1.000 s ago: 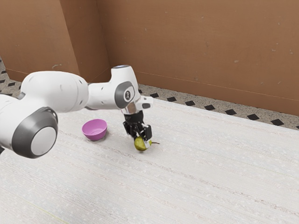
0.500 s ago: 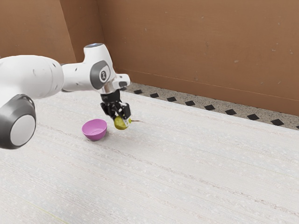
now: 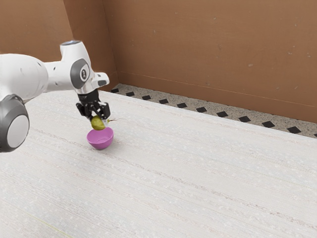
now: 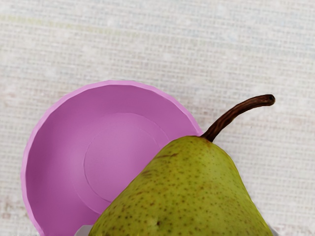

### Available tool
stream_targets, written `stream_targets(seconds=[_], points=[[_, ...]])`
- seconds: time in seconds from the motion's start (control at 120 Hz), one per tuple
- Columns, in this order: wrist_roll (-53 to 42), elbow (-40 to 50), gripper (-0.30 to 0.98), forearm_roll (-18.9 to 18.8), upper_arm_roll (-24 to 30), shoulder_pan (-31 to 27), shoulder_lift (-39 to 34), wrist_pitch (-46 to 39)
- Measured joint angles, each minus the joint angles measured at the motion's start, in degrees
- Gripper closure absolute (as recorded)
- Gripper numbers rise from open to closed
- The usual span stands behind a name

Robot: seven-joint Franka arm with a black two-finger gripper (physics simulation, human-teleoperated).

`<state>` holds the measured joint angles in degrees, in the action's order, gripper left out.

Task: Place the pear in the bowl.

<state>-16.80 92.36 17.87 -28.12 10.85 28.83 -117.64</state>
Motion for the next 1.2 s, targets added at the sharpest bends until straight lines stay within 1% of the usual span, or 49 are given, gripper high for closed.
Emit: stream_targets(seconds=[0.075, 0.125, 0.25, 0.325, 0.417, 0.533, 0.692, 0.792, 0.925, 1.075, 1.2], points=[[0.0, -0.1, 0.49, 0.2, 0.2, -0.4, 0.8, 0.0], [-0.1, -0.1, 0.45, 0.4, 0.3, -0.4, 1.1, 0.1], [-0.6, -0.1, 0.26, 1.1, 0.3, -1.0, 1.3, 0.3], [-1.0, -0.1, 0.18, 1.4, 0.3, -1.2, 1.4, 0.4], [-1.4, -0.1, 0.12, 1.7, 0.5, -1.5, 1.6, 0.5], [-1.9, -0.3, 0.07, 1.6, 0.5, -1.3, 1.1, 0.6], [-2.5, -1.2, 0.03, -3.2, 0.8, 1.5, -3.0, 1.0], [-2.7, -1.0, 0.02, -5.7, 0.7, 3.8, -8.7, 2.6], [-2.5, -1.5, 0.01, -9.9, 0.7, 9.0, -14.8, 4.9], [-0.3, -4.5, 0.01, -14.2, 0.4, 13.7, -16.7, 8.0], [1.8, -6.3, 0.00, -16.1, 0.5, 14.6, -16.6, 9.9]])
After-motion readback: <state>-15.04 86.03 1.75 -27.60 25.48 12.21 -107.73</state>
